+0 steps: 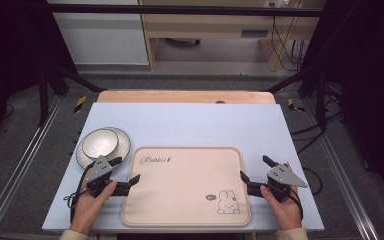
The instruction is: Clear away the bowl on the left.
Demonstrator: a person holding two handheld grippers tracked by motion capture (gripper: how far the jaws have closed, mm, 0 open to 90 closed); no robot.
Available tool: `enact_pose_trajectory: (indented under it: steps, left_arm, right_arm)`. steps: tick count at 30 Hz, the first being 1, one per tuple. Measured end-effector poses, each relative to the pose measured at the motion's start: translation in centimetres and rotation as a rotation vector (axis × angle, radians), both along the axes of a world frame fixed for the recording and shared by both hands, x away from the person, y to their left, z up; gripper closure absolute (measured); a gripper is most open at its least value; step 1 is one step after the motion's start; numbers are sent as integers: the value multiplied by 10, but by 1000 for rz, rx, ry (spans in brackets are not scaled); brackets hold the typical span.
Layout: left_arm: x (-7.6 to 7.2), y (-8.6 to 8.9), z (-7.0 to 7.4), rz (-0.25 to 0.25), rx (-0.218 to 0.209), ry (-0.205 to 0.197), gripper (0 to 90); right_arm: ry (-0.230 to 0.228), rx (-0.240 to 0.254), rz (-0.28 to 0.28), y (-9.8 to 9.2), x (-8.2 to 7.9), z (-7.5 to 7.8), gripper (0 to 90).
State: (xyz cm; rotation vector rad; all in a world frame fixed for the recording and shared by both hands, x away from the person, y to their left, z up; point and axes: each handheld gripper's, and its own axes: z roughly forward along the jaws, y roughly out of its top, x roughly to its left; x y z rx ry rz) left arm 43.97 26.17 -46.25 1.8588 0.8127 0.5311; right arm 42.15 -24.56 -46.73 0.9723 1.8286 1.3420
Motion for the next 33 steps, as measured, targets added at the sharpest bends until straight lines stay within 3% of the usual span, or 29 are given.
enact_pose_trajectory:
  steps: [6, 12, 15, 19, 23, 26, 29, 33]
  left_arm:
    - [-2, 2, 3, 5, -7, -6, 55]
    - [-3, 4, 8, 9, -23, 13, 54]
    - [-1, 8, 14, 0, -44, 22, 54]
    - [8, 14, 28, 17, -51, 3, 53]
    - [21, 19, 44, 36, -34, -6, 53]
    - [32, 22, 52, 52, 3, 0, 53]
    - [43, 28, 60, 83, 64, 26, 62]
    - [53, 36, 63, 127, 77, 53, 56]
  right_arm:
    - [-1, -3, -6, 2, -1, 1, 47]
    - [-7, 3, -21, 1, -2, 3, 42]
    - [-5, 0, -19, 2, -1, 2, 41]
    - [-5, 6, -15, 1, 0, 1, 41]
    - [2, 2, -16, 2, 0, 0, 41]
    - [2, -2, -19, 4, 0, 0, 41]
    - [-3, -7, -12, 5, 0, 0, 41]
    - [-3, -17, -7, 6, 0, -1, 42]
